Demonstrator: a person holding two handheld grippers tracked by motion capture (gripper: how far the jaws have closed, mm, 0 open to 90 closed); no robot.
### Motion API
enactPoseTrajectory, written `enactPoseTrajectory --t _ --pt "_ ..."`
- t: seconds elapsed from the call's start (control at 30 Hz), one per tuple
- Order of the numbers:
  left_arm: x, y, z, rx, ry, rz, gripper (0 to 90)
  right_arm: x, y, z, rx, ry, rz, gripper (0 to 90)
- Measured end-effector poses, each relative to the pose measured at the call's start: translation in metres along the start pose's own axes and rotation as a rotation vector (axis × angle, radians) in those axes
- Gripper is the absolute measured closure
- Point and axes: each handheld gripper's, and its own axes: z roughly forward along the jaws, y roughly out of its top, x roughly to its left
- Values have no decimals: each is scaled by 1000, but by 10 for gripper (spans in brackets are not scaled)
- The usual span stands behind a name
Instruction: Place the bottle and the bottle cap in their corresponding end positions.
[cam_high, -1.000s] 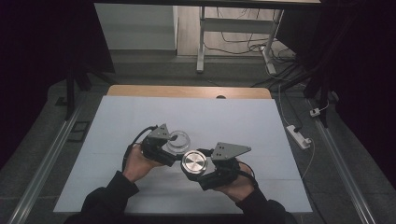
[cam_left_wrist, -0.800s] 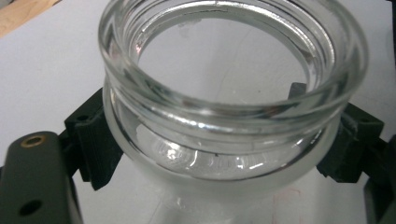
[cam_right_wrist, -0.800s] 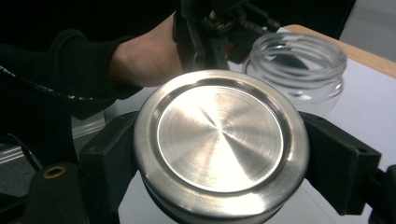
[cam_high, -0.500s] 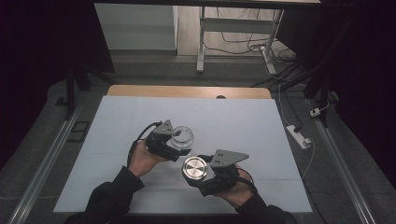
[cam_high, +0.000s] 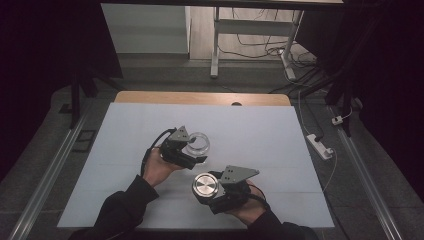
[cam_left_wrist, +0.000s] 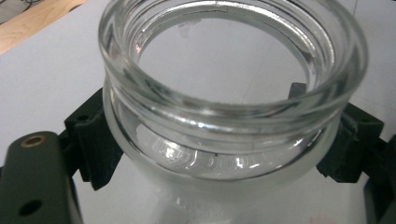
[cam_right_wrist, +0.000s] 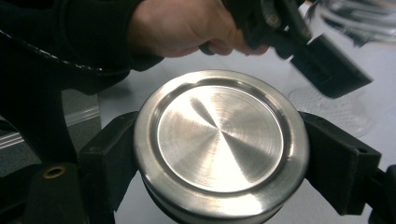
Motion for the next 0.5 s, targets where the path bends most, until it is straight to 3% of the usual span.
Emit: enactPoseTrajectory --t 0.5 --pt "8 -2 17 6 15 -8 159 0 -17 26 37 15 -4 182"
